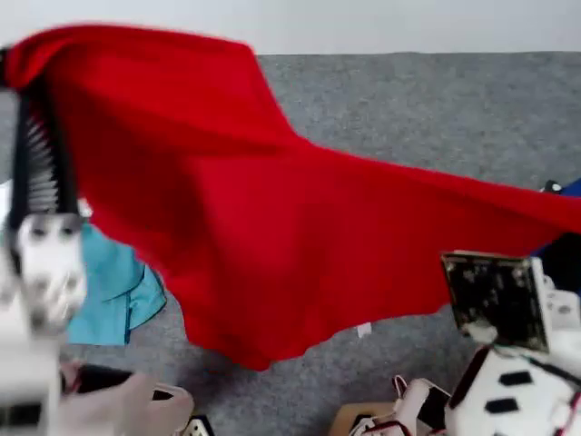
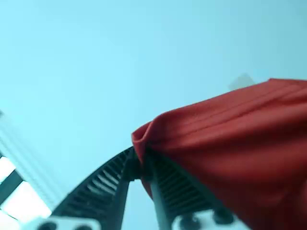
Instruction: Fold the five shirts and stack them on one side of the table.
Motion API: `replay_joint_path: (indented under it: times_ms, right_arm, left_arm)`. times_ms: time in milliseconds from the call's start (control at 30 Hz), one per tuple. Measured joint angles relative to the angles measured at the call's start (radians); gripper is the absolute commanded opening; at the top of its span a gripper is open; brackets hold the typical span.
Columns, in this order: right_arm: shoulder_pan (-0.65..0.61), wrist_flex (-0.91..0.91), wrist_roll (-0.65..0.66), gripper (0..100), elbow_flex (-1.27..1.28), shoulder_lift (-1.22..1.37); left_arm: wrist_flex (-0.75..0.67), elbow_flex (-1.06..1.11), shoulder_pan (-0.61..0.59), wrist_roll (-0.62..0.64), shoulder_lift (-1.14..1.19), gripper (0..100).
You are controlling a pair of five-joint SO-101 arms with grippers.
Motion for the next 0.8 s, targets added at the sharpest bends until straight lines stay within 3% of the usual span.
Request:
replay_joint_path:
  times_ms: [367, 633, 800]
  right_arm:
    - [0.000, 0.078, 0.069, 1.0, -0.058, -0.147]
    - [0.000, 0.169, 0.081, 1.0, -0.060, -0.163]
    - [0.000, 0.219, 0.081, 1.0, -0.061, -0.163]
  left_arm:
    - [0.000, -0.002, -0.017, -0.140, -0.193, 0]
    - [0.000, -0.003, -0.132, -0.138, -0.221, 0]
    - [0.000, -0.005, -0.216, -0.072, -0.224, 0]
